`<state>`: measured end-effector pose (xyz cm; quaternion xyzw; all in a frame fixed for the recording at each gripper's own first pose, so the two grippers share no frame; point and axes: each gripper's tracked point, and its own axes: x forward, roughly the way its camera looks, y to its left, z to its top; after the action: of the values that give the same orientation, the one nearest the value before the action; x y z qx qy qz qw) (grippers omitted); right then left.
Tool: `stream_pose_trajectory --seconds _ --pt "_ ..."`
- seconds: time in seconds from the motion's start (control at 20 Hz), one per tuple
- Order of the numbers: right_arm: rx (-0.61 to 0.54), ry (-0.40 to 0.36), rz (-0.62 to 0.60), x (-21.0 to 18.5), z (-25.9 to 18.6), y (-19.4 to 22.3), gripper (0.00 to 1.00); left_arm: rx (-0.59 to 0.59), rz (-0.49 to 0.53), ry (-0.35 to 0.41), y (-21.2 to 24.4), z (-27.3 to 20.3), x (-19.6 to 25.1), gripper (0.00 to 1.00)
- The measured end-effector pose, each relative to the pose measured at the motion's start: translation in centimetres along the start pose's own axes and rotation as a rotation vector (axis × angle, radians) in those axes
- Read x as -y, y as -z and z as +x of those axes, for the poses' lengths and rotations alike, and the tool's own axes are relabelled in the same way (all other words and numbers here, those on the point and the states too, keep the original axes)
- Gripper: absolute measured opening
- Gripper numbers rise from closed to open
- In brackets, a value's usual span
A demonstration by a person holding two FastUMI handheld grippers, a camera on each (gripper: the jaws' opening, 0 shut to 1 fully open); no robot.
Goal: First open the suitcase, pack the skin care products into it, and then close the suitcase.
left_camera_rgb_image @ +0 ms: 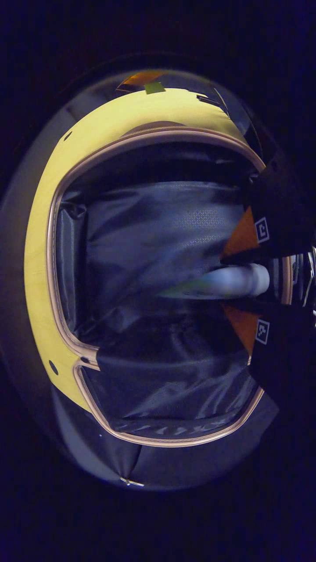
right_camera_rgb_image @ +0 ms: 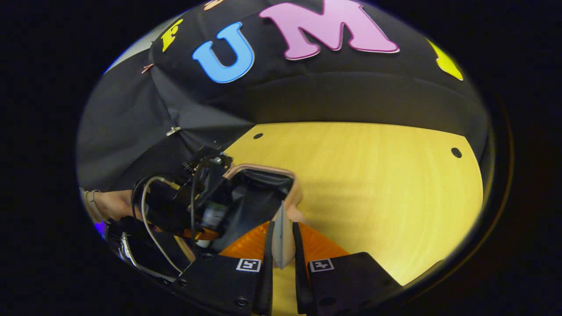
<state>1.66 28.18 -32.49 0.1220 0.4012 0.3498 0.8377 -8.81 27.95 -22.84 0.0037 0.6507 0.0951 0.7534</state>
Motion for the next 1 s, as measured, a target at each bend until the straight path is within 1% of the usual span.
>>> stream_pose_trajectory --seconds 0.1,0.15,0.2,0.25,0.3,0.35,0.45,0.55,0.6,0.65,0.75,0.8,0.9,1.0 --pt "-0.063 -0.032 0.002 -2.7 1.7 1.7 0.25 0.066 -0.019 0.066 -0.7 -1.5 0.2 0.83" --pt "-0.089 -0.044 0.009 -4.1 2.4 2.4 0.25 0.115 -0.024 0.091 -1.0 -2.3 -0.1 0.92" --pt "-0.126 -0.063 0.024 -5.5 3.3 3.5 0.25 0.174 -0.036 0.103 -1.5 -3.4 -0.9 0.9" --pt "-0.164 -0.074 0.042 -6.8 4.1 4.3 0.25 0.225 -0.057 0.115 -1.9 -4.4 -1.8 0.9" --pt "-0.201 -0.062 0.058 -7.4 5.3 5.2 0.25 0.271 -0.084 0.125 -2.1 -5.7 -3.0 0.9" --pt "-0.253 -0.032 0.06 -7.4 6.3 6.7 0.25 0.311 -0.112 0.113 -2.2 -6.8 -4.7 0.9" --pt "-0.357 0.037 0.06 -7.2 7.3 9.2 0.25 0.363 -0.153 0.05 -1.8 -7.9 -10.0 0.9" --pt "-0.407 0.062 0.09 -7.9 8.0 10.4 0.26 0.376 -0.205 -0.026 -0.5 -8.1 -15.5 0.91" --pt "-0.419 0.077 0.093 -8.2 8.5 11.2 0.21 0.37 -0.24 -0.049 0.3 -8.2 -17.6 0.91" --pt "-0.419 0.106 0.079 -8.0 8.9 11.5 0.29 0.367 -0.277 -0.068 1.2 -7.9 -19.7 0.91" --pt "-0.413 0.076 0.076 -9.5 9.3 11.2 0.5 0.371 -0.335 -0.107 2.4 -7.3 -23.7 0.91" --pt "-0.397 0.065 0.056 -10.3 9.0 10.9 0.66 0.378 -0.36 -0.132 2.7 -7.0 -25.8 0.91" --pt "-0.339 0.091 -0.052 -9.9 8.3 9.3 0.99 0.401 -0.416 -0.166 2.5 -7.1 -29.5 0.91" --pt "-0.269 0.092 -0.126 -10.2 6.8 7.3 0.99 0.438 -0.483 -0.174 1.8 -7.3 -32.5 0.91"
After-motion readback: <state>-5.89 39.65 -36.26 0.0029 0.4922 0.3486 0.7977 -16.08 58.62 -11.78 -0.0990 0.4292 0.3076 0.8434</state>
